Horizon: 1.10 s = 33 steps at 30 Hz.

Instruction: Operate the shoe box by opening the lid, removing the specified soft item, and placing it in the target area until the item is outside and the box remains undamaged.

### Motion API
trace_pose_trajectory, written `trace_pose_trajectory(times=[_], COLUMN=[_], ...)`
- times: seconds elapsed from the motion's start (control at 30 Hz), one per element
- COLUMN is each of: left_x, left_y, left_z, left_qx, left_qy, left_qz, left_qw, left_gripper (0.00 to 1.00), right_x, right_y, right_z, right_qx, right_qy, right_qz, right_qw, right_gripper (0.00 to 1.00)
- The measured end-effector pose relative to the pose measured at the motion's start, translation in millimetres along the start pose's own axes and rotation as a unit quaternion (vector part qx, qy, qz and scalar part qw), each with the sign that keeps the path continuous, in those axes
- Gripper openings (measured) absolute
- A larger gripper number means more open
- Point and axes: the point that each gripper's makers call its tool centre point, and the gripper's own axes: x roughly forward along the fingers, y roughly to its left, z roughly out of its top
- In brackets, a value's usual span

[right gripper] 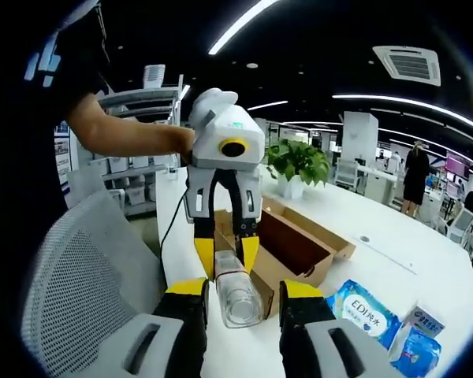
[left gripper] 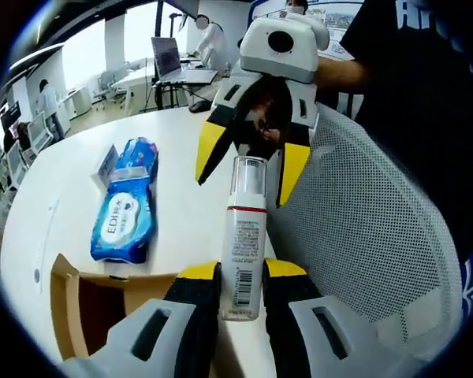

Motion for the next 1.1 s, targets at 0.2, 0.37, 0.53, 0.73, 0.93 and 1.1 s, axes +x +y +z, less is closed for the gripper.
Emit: trace_pose_trajectory(times=[0.2, 0.37, 0.53, 0.73, 0.93, 1.1], left_x=[2, 1, 2, 4, 5, 6], left_y=[-3.4, -3.3, -3.2, -0.6, 0.9, 1.0], left_z=[3.5, 4.6, 1.7, -4.7, -4.7, -4.3], left_qx=[0.0, 0.001, 0.001, 0.018, 0.012, 0.005], left_qy=[-0.01, -0.011, -0.008, -0.001, -0.006, -0.006], left_qz=[-0.007, -0.007, -0.007, -0.003, -0.002, -0.005], left_qw=[0.9999, 0.9999, 0.9999, 0.9998, 0.9999, 1.0], left_gripper=[0.19, 0.19, 0.19, 0.21, 0.21, 0.22], right_x=[-1, 0, 1, 4, 3, 3], right_y=[2, 6, 7, 12, 12, 13], right_z=[-3.7, -5.1, -6.4, -8.1, -8.8, -8.2], right_qx=[-0.005, -0.008, -0.015, -0.028, -0.032, -0.031], right_qy=[0.007, 0.009, 0.013, 0.019, 0.025, 0.027], right_qz=[0.005, 0.013, 0.017, 0.02, 0.022, 0.027], right_qw=[1.0, 0.9998, 0.9997, 0.9992, 0.9989, 0.9988], right_gripper=[0.26, 0.2, 0.19, 0.16, 0.16, 0.15])
